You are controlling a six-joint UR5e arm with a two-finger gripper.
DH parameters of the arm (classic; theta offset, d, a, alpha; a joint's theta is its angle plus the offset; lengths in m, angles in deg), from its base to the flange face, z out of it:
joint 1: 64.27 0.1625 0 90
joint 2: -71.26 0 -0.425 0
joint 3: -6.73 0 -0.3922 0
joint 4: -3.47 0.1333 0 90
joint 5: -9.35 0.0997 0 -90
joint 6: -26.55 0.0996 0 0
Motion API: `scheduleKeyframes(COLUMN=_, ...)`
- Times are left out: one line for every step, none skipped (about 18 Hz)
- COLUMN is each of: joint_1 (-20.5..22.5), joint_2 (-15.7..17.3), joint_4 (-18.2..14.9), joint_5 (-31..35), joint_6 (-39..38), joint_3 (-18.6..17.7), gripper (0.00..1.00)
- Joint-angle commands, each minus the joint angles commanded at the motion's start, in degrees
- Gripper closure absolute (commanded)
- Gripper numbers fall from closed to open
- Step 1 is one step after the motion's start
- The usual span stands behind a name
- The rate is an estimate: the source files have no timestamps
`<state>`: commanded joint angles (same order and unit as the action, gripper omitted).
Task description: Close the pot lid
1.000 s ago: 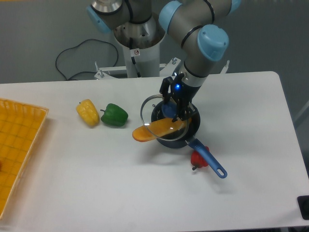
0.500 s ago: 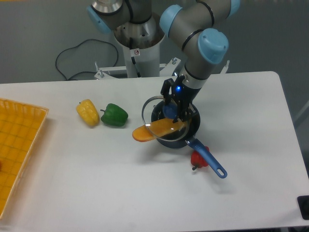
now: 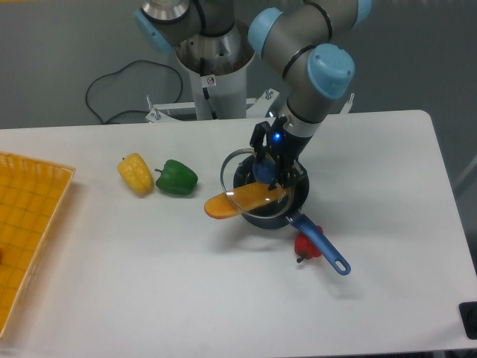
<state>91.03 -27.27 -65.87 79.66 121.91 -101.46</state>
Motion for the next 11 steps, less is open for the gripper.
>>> scheduleKeyframes(joint_1=0.0, joint_2=0.09, joint_4=0.0, joint_5=0.09, joint_6=0.09, joint_3=0.0, gripper=0.51)
scheduleKeyframes(joint_1=0.09, joint_2=0.09, joint_4=0.0, joint_5=0.09, joint_6=0.09, joint_3=0.0, gripper=0.51)
scheduleKeyframes(joint_1=0.0, joint_2=0.09, joint_4=0.0, joint_5=0.09, joint_6=0.09, joint_3=-0.09, gripper=0.51)
scheduleKeyframes(joint_1=0.09, joint_2=0.09, joint_4=0.0, joint_5=0.09, joint_6=0.09, joint_3=-0.09, gripper=0.51)
scheduleKeyframes(joint_1=0.0, joint_2=0.09, joint_4=0.0, joint_5=0.09, joint_6=0.09, joint_3=-0.09, gripper=0.51)
scheduleKeyframes(joint_1=0.0, joint_2=0.09, joint_4=0.0, joint_5=0.17, joint_6=0.18, joint_3=-0.26, gripper=0.51)
scheduleKeyframes(joint_1=0.0, joint_2=0.09, joint_4=0.0, joint_5=0.26, joint_6=0.44, joint_3=-0.7, gripper=0.51)
scheduleKeyframes(joint_1=0.09, joint_2=0.09, joint_4=0.0, joint_5=0.26, joint_6=0.62, joint_3=-0.88, gripper=0.51)
scheduleKeyframes(joint_1=0.09, joint_2=0.09, joint_4=0.0, joint_5=0.26, joint_6=0.62, joint_3=-0.88, gripper=0.51)
scheduleKeyframes(joint_1=0.09, joint_2=0.09, joint_4=0.0, joint_5=0.26, joint_6=0.62, joint_3=-0.88, gripper=0.51)
scheduleKeyframes(joint_1=0.09, joint_2=0.09, joint_4=0.0, joint_5=0.26, joint_6=0.7, joint_3=-0.88, gripper=0.51)
